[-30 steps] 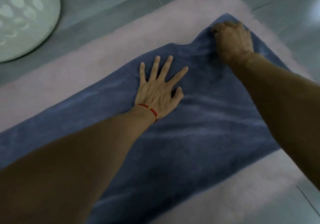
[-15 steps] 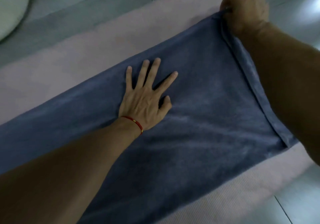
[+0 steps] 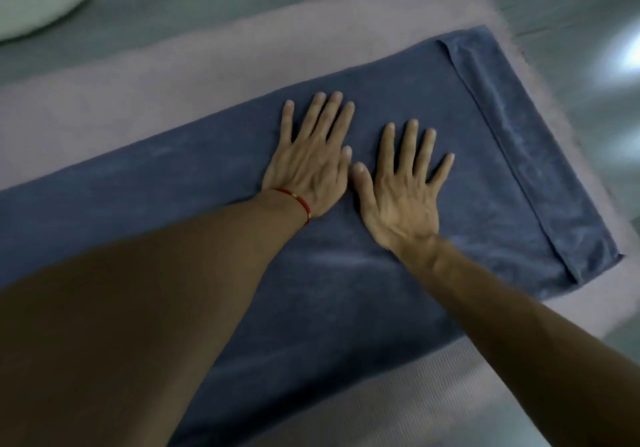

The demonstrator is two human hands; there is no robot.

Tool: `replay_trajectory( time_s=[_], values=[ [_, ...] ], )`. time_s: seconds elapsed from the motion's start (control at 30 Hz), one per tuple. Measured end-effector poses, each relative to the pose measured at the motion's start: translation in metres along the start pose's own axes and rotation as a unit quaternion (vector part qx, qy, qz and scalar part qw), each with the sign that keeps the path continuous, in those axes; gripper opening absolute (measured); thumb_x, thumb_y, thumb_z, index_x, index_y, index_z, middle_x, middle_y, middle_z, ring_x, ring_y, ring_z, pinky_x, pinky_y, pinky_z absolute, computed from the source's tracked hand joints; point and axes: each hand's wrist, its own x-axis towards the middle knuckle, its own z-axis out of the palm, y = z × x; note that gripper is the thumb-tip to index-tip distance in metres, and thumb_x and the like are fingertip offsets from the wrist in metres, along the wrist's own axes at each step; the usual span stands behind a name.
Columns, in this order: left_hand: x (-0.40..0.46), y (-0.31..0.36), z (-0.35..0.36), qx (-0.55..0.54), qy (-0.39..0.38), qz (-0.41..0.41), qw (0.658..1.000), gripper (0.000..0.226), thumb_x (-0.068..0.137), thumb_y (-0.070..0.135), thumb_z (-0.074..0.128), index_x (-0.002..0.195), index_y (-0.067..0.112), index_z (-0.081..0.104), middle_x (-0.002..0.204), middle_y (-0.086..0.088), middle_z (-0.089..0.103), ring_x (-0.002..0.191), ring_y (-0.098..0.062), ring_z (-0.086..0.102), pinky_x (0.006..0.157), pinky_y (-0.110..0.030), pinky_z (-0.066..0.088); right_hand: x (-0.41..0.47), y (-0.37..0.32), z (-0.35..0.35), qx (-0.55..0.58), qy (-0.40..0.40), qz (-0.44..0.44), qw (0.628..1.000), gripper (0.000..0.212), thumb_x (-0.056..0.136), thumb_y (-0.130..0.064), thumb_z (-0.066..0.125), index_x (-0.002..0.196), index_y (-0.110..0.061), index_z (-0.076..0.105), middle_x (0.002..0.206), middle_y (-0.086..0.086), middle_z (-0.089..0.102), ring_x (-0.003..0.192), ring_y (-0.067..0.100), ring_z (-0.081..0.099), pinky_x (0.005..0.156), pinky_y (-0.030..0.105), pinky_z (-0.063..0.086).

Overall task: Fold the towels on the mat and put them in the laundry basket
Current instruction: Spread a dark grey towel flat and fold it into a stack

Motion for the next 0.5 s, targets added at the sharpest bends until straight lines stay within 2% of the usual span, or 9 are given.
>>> replay_trajectory(
  time_s=[0.17,0.27,0.33,0.43,0.5],
  values=[
    [-0.013,-0.014,-0.010,-0.028,0.001,-0.012,1.000,0.060,0.106,0.038,0.023,0.161,0.015,0.012,0.168,-0.011,0.002,0.155,-0.029,-0.001,0.122,-0.057,-0.001,0.004,0.002,0.002,-0.010,-0.012,-0.011,1.000,0.089,0.093,-0.072,0.005,0.162,-0.016,-0.004,0.168,0.016,-0.010,0.153,0.040,-0.014,0.116,0.072,-0.004],
    [-0.061,-0.079,-0.020,0.000,0.011,-0.028,1.000,0.058,0.107,0.040,0.023,0.160,0.019,0.015,0.167,-0.013,0.009,0.154,-0.032,0.004,0.120,-0.062,0.003,0.005,0.002,0.003,-0.017,-0.004,-0.005,1.000,0.091,0.091,-0.074,0.007,0.162,-0.017,-0.004,0.168,0.016,-0.008,0.153,0.042,-0.011,0.116,0.073,-0.003],
    [-0.108,-0.143,-0.033,0.024,0.035,-0.052,0.998,0.054,0.106,0.037,0.024,0.158,0.021,0.026,0.162,-0.017,0.022,0.150,-0.039,0.017,0.118,-0.065,0.011,0.006,-0.002,-0.001,-0.045,-0.005,-0.002,0.999,0.093,0.090,-0.074,0.005,0.161,-0.013,-0.001,0.168,0.020,-0.002,0.152,0.046,-0.005,0.115,0.074,0.001],
    [-0.179,-0.230,-0.055,0.076,0.058,-0.153,0.984,0.045,0.098,0.025,0.037,0.142,0.016,0.046,0.146,-0.020,0.042,0.132,-0.043,0.038,0.106,-0.066,0.029,0.003,-0.014,-0.015,-0.148,0.000,-0.004,0.989,0.092,0.091,-0.067,-0.003,0.160,-0.007,0.009,0.166,0.024,0.008,0.149,0.053,0.004,0.114,0.074,0.006],
    [-0.216,-0.267,-0.065,0.085,0.038,-0.246,0.965,0.046,0.086,0.011,0.051,0.132,0.014,0.051,0.134,-0.022,0.046,0.120,-0.043,0.043,0.097,-0.066,0.036,-0.015,-0.042,-0.024,-0.159,0.005,-0.039,0.986,0.080,0.097,-0.060,0.004,0.160,-0.013,0.015,0.167,0.020,0.009,0.150,0.052,0.005,0.115,0.074,0.006]
  ],
)
